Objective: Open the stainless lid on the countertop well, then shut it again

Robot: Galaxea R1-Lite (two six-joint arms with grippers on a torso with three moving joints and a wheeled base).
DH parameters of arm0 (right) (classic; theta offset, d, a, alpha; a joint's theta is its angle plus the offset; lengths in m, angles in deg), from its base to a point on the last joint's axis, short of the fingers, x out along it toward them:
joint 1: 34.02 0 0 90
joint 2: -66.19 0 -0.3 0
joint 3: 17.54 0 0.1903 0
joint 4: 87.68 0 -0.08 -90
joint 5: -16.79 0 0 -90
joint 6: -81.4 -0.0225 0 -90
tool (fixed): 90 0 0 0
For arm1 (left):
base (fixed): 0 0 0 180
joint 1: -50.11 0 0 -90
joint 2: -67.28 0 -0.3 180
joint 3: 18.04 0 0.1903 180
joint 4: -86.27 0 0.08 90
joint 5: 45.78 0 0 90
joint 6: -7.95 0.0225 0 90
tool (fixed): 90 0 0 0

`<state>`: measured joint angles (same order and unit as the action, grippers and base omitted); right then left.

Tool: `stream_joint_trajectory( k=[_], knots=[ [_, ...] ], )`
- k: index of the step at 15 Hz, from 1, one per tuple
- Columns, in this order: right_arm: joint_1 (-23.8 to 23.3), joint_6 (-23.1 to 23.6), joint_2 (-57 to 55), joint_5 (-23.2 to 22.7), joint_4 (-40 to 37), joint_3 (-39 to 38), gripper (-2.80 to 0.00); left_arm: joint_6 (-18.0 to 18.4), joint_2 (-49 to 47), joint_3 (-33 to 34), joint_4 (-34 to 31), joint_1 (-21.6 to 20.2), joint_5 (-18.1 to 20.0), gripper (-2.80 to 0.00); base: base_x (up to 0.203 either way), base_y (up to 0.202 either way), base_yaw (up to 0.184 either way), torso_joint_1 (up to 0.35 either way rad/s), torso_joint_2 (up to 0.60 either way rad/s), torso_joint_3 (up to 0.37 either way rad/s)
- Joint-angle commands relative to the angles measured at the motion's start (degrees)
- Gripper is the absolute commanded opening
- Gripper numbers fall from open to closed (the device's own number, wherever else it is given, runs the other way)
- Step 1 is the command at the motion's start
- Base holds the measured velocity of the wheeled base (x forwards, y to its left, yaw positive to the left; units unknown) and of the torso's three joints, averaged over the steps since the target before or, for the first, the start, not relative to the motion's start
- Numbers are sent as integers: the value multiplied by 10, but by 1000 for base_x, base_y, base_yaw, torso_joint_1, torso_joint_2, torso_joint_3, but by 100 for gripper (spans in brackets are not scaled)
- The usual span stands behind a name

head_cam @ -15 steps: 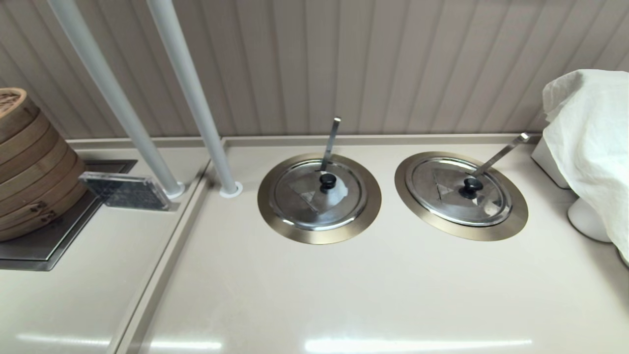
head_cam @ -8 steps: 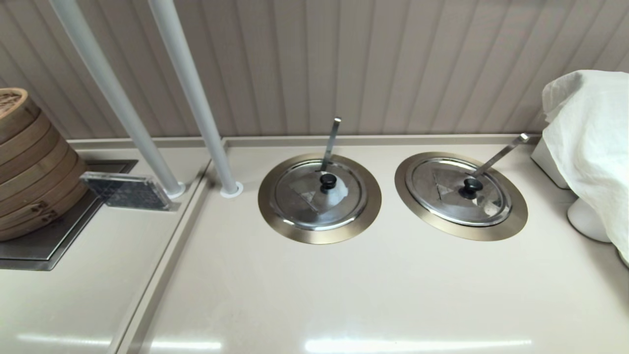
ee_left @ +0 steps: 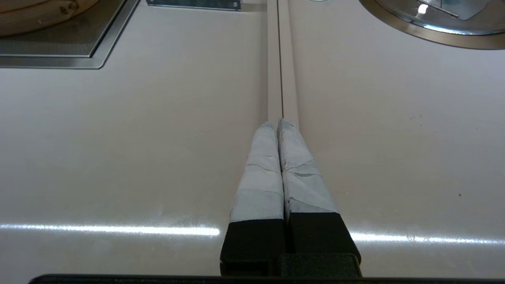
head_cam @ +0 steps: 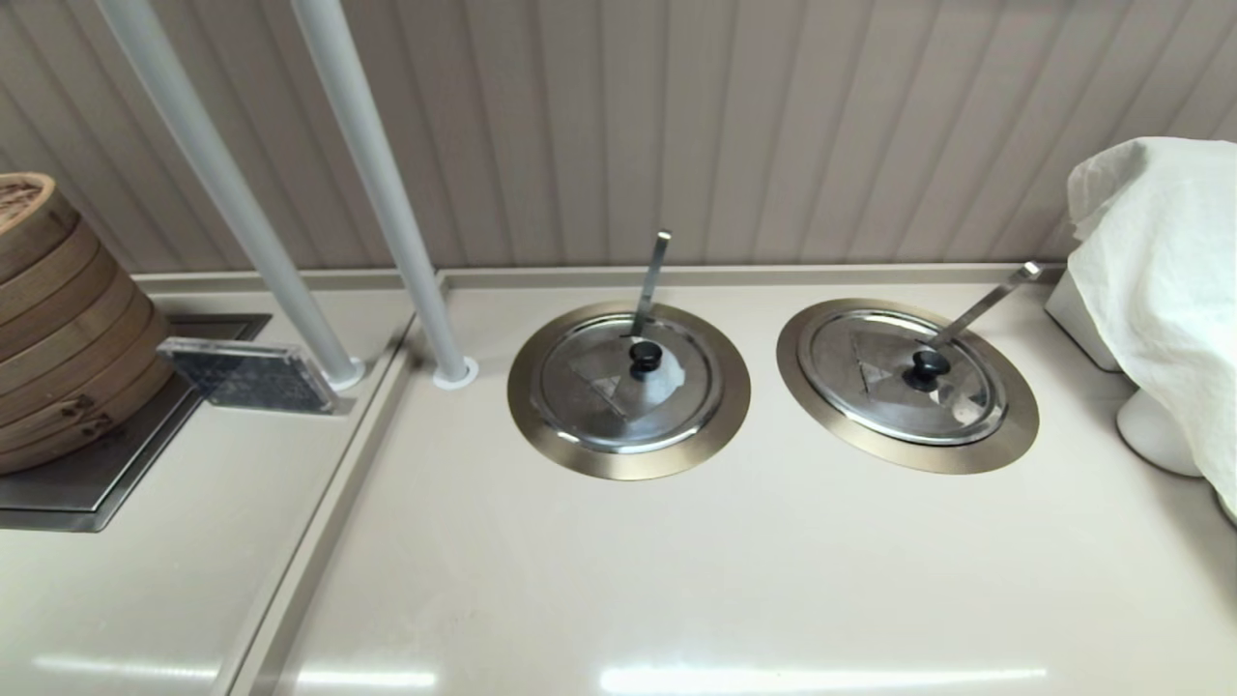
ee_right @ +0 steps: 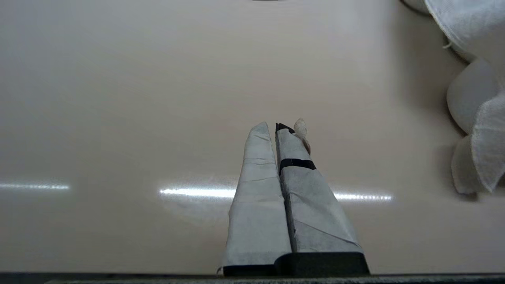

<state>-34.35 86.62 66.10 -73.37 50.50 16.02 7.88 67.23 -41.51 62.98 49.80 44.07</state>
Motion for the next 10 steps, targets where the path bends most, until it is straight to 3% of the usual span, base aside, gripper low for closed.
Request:
stream_joint_trajectory(
  k=[1,7,10],
  knots=[
    [0,17,0,-11,170,-97,-280,0,0,0,0,0,0,-280,0,0,0,0,0,0],
    [1,23,-1,-25,181,-102,-280,0,0,0,1,0,0,-280,0,0,0,0,0,0],
    [1,3,-1,-23,181,-102,-280,0,0,0,0,0,0,-280,0,0,0,0,0,0]
  ],
)
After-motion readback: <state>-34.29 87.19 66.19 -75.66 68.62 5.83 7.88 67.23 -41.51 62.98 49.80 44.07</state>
